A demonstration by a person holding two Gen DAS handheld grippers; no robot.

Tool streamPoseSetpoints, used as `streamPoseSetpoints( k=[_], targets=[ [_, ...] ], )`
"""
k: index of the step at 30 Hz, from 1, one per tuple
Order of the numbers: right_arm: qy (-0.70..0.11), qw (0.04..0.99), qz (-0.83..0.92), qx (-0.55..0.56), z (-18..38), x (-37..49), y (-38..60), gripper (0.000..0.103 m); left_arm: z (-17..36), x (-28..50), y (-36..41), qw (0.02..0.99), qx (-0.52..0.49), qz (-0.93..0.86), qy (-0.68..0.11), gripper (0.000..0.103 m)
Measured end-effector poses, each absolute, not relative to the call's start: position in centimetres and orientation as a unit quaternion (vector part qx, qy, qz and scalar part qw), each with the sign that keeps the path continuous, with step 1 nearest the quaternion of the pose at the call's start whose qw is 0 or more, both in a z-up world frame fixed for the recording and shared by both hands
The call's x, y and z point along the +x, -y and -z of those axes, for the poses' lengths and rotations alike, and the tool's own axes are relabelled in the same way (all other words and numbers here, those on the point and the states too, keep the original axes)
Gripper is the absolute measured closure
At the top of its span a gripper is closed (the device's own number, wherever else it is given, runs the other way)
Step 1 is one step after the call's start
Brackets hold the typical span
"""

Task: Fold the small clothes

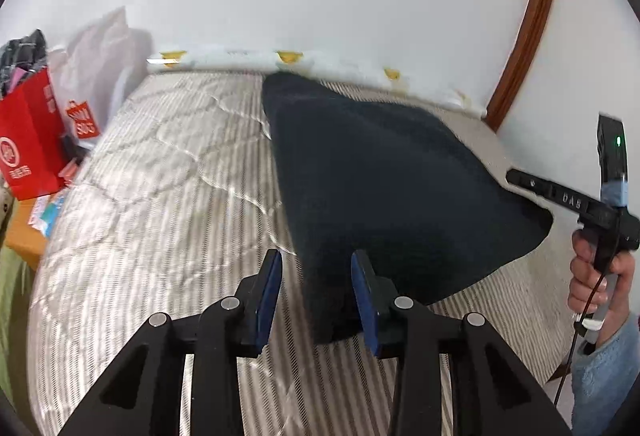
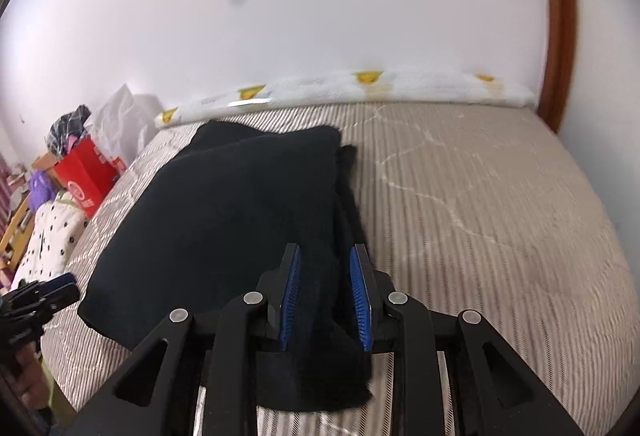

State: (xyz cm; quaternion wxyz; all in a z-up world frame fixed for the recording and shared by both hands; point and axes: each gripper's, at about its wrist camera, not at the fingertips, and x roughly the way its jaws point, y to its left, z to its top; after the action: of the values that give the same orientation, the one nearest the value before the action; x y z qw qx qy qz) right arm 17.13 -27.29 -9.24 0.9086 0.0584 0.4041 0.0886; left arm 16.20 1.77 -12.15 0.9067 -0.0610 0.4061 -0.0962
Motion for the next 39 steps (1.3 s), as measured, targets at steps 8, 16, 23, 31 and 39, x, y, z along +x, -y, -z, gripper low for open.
streamPoseSetpoints(
  k=[8, 16, 23, 31, 39],
  targets=[
    [-0.437, 0.891, -0.103, 0.068, 11.5, 20.1, 27.2, 0.077, 12.9, 17.4, -1.1, 0.896, -0.053, 0.125, -0.424, 0.069],
    [-0.387, 0.913, -0.116, 0.057, 10.3, 19.0, 28.4, 0.101, 12.7, 19.3, -0.8, 0.894, -0.047, 0.130, -0.426, 0.066],
    [-0.413, 0.907, -0.076, 0.032, 10.9, 19.2, 28.3, 0.100, 12.4, 19.6, -0.9, 0.898, -0.054, 0.132, -0.415, 0.064],
    [-0.378, 0.921, -0.079, 0.054, 9.7, 14.4, 27.2, 0.090, 12.5, 19.6, -0.5, 0.904, -0.055, 0.109, -0.411, 0.063],
    [-0.409, 0.912, -0.015, 0.023, 12.7, 11.9, 26.9, 0.088, 12.7, 18.2, 0.2, 0.895, -0.051, 0.090, -0.433, 0.063]
  ],
)
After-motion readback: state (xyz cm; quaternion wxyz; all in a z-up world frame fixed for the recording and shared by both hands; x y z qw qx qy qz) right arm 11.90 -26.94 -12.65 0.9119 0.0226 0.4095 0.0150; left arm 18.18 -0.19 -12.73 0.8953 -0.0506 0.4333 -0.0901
